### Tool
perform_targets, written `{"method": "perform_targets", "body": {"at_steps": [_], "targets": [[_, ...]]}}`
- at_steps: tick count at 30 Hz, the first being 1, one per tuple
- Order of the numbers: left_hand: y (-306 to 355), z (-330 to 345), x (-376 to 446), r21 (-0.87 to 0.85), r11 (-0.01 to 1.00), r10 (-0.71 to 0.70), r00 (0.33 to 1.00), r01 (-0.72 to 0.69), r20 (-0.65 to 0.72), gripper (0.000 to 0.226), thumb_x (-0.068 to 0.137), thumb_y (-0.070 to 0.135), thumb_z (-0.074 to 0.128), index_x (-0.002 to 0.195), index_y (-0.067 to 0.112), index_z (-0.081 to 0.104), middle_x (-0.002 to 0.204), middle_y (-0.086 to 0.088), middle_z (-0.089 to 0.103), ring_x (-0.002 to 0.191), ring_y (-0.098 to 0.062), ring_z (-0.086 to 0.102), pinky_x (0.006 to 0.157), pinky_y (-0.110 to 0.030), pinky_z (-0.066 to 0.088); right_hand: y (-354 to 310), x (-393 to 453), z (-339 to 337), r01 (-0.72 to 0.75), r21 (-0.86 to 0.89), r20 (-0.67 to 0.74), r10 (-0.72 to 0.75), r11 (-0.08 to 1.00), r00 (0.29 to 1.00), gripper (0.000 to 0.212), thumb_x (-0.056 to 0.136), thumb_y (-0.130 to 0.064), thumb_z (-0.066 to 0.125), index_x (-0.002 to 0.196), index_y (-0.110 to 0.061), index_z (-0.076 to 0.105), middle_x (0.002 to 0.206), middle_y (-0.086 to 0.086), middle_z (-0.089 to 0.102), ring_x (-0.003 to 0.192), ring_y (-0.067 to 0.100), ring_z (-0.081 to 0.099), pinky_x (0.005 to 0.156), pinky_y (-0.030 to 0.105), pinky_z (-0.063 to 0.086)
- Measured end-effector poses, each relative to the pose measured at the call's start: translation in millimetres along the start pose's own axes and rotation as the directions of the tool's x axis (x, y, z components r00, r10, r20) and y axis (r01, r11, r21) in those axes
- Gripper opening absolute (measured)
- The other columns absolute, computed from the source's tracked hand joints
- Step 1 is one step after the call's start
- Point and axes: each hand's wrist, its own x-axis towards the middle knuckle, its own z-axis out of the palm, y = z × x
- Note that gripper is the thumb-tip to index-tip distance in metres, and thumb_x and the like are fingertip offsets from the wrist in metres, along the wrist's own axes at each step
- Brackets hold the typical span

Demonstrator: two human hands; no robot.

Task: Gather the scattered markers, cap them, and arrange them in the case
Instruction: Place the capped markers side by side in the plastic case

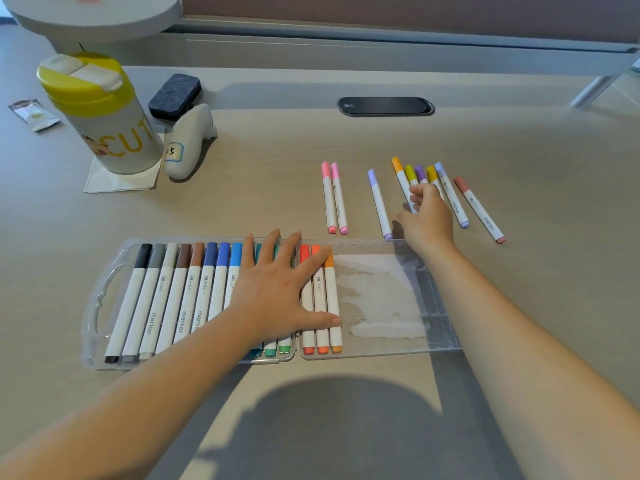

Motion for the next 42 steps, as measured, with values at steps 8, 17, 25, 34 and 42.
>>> {"method": "perform_targets", "body": {"at_steps": [8, 17, 25, 34, 42], "targets": [[0.6, -1.5, -1.9, -0.009, 1.000, 0.013, 1.000, -0.013, -0.009, 0.109, 0.040, 0.089, -0.008, 0.140, 0.046, -0.016, 0.156, 0.000, -0.005, 0.143, -0.030, -0.011, 0.110, -0.051, -0.015, 4.2, 22.5, 9.1, 0.012, -0.221, -0.168, -0.050, 0.975, 0.985, 0.034, 0.089, 0.000, 0.051, 0.122, -0.008, 0.049, 0.123, 0.011, 0.054, 0.116, 0.026, 0.049, 0.087, 0.033, 0.043], [1.2, -3.6, -2.4, -0.011, 1.000, 0.019, 1.000, -0.019, -0.008, 0.107, 0.042, 0.088, -0.005, 0.140, 0.045, -0.018, 0.156, 0.000, -0.005, 0.143, -0.030, -0.013, 0.109, -0.050, -0.016, 3.0, 22.4, 9.3, -0.026, -0.327, -0.059, 0.007, 0.945, 0.998, 0.037, 0.088, -0.005, 0.056, 0.123, -0.008, 0.046, 0.118, 0.014, 0.060, 0.107, 0.032, 0.058, 0.079, 0.035, 0.044], [0.4, -1.9, -1.1, 0.001, 1.000, 0.025, 1.000, -0.025, -0.001, 0.108, 0.042, 0.088, -0.006, 0.140, 0.044, -0.018, 0.156, 0.001, -0.006, 0.143, -0.030, -0.013, 0.110, -0.051, -0.015, -8.9, 11.1, -4.6, -0.072, 0.076, -0.010, 0.073, 0.995, 0.997, 0.050, 0.083, 0.003, 0.054, 0.129, -0.010, 0.042, 0.113, 0.009, 0.058, 0.100, 0.025, 0.059, 0.090, 0.042, 0.050], [-0.6, 0.5, -1.1, -0.008, 1.000, 0.023, 1.000, -0.023, -0.013, 0.107, 0.044, 0.087, -0.002, 0.141, 0.045, -0.014, 0.156, 0.000, -0.003, 0.143, -0.030, -0.011, 0.111, -0.053, -0.014, -34.8, -47.0, -21.9, -0.205, 0.370, 0.369, 0.060, 0.906, 0.928, 0.013, 0.095, -0.010, 0.042, 0.095, -0.007, 0.054, 0.077, 0.007, 0.054, 0.070, 0.020, 0.059, 0.060, 0.025, 0.055], [-2.4, -4.7, -1.2, -0.009, 0.999, 0.053, 0.998, -0.053, 0.046, 0.130, 0.029, 0.094, -0.004, 0.145, 0.036, -0.008, 0.156, -0.001, -0.004, 0.142, -0.030, -0.010, 0.113, -0.051, -0.010, -8.8, -82.1, -12.6, -0.342, 0.129, 0.731, 0.144, 0.931, 0.667, 0.011, 0.089, -0.004, 0.054, 0.078, -0.005, 0.058, 0.067, 0.010, 0.061, 0.046, 0.011, 0.059, 0.045, 0.017, 0.051]]}}
